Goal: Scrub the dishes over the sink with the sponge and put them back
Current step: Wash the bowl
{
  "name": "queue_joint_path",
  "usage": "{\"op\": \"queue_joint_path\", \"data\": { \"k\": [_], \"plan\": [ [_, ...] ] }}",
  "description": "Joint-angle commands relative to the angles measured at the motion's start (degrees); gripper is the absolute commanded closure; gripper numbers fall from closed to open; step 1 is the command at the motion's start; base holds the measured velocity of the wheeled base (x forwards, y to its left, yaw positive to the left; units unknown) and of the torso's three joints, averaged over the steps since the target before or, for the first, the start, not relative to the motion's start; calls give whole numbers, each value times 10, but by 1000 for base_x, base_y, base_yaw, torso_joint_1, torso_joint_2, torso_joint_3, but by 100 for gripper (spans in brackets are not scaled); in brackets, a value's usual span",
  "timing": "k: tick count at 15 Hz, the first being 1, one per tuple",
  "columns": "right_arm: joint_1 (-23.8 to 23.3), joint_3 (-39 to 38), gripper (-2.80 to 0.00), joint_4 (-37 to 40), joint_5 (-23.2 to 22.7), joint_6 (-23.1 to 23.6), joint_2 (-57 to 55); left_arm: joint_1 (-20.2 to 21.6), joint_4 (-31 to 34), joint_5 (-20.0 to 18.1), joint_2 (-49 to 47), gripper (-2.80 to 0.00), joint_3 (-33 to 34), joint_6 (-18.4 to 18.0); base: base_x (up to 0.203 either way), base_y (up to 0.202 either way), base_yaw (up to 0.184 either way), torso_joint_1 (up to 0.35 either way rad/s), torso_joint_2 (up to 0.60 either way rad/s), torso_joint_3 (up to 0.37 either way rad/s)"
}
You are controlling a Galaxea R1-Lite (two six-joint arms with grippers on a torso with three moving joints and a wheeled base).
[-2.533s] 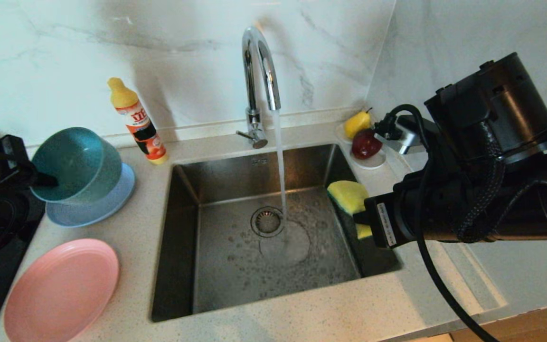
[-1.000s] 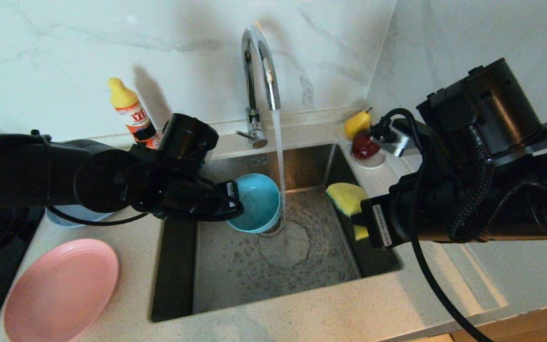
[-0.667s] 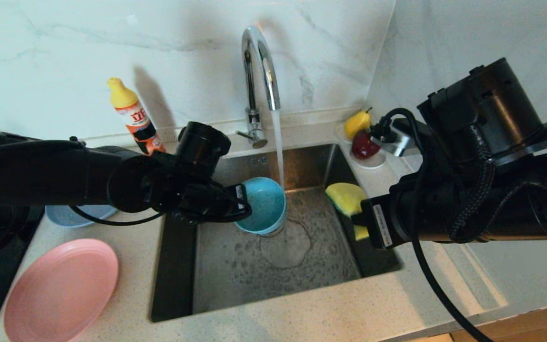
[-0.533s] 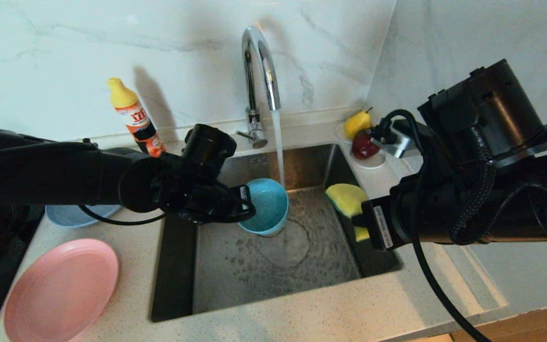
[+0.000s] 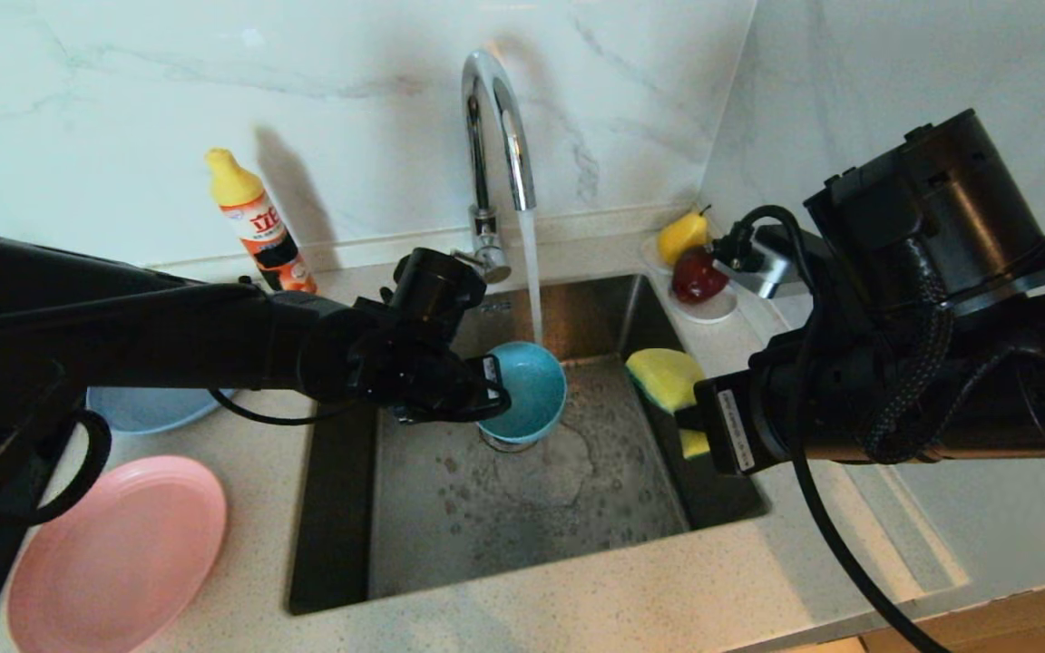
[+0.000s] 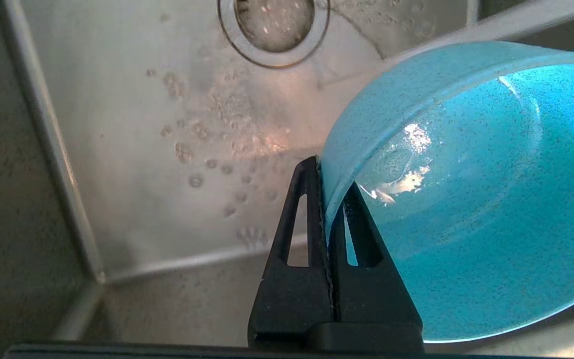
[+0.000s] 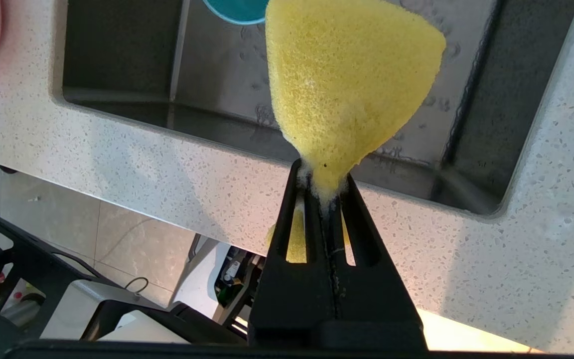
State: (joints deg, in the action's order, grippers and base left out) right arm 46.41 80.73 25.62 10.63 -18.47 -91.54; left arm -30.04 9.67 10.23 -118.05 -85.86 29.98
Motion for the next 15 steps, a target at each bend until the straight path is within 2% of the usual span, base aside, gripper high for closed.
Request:
{"op": "queue_joint_path", "data": {
  "k": [1, 15],
  "plan": [
    [0, 2, 0, 1, 1, -1, 1, 0, 1, 6, -16, 0, -14, 2, 0, 0, 0, 0, 0, 0],
    [-1, 3, 0, 0, -3, -1, -12, 5, 5, 18, -57, 0, -106, 22, 0, 0, 0, 0, 0, 0]
  ]
}}
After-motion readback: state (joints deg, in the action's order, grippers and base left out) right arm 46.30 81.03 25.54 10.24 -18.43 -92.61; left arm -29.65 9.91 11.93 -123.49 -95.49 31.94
